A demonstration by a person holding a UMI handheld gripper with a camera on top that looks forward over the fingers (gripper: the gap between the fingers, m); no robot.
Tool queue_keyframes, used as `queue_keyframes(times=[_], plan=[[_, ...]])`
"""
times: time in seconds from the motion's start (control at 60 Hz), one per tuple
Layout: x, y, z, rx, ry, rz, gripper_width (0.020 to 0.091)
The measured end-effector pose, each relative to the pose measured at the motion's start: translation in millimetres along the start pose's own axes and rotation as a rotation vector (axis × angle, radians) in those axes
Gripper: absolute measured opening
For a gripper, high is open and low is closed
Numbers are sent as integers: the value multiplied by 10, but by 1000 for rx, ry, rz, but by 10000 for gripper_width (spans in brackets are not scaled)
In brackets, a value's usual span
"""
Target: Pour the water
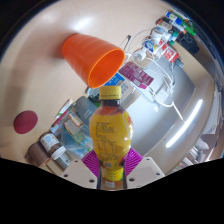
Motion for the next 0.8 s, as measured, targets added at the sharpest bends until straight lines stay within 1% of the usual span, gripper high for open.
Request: queue_keyframes(times=[0.083,0.167,0.183,0.2,0.217,0.283,0.333,0.417,0.433,0.45,0.467,0.5,0.55,0.567,0.65,0.667,0.683,0.717,0.783,0.8], plan=[[-54,5,0,-47,-17,-7,283],[-92,10,8,-239,-44,-20,291],[-100,11,-2,-309,-57,-27,256],[-95,19,8,-393,-71,-35,291],[-110,15,35,-484,-82,-42,292],[-116,45,139,-946,-84,-62,298],[-40,79,205,-1311,-117,-79,311],[35,392,250,-1855,-129,-118,313],[108,481,157,-1961,-121,-99,312],[125,586,162,-2037,-117,-106,312],[92,649,257,-2083,-118,-141,313],[115,850,272,-2169,-99,-153,318],[145,1073,253,-2233,-102,-166,319],[190,1189,176,-2261,-100,-155,319],[170,1434,134,-2328,-89,-219,329],[178,1472,106,-2344,-96,-231,329],[237,1574,-33,-2374,-105,-219,328],[222,1591,-55,-2371,-130,-240,329],[277,1709,-248,-2335,-167,-271,348],[281,1662,-231,-2331,-193,-243,347]])
Point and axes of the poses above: the point between the fingertips, and its own axes, seen from behind it with the camera up: y to the left, z down, x backward, against the way the camera looks, the point moved 1 cm from there along x, backward, against the way the camera looks, and after that the axes turned 2 degrees about -y, right-handed, at the moved point
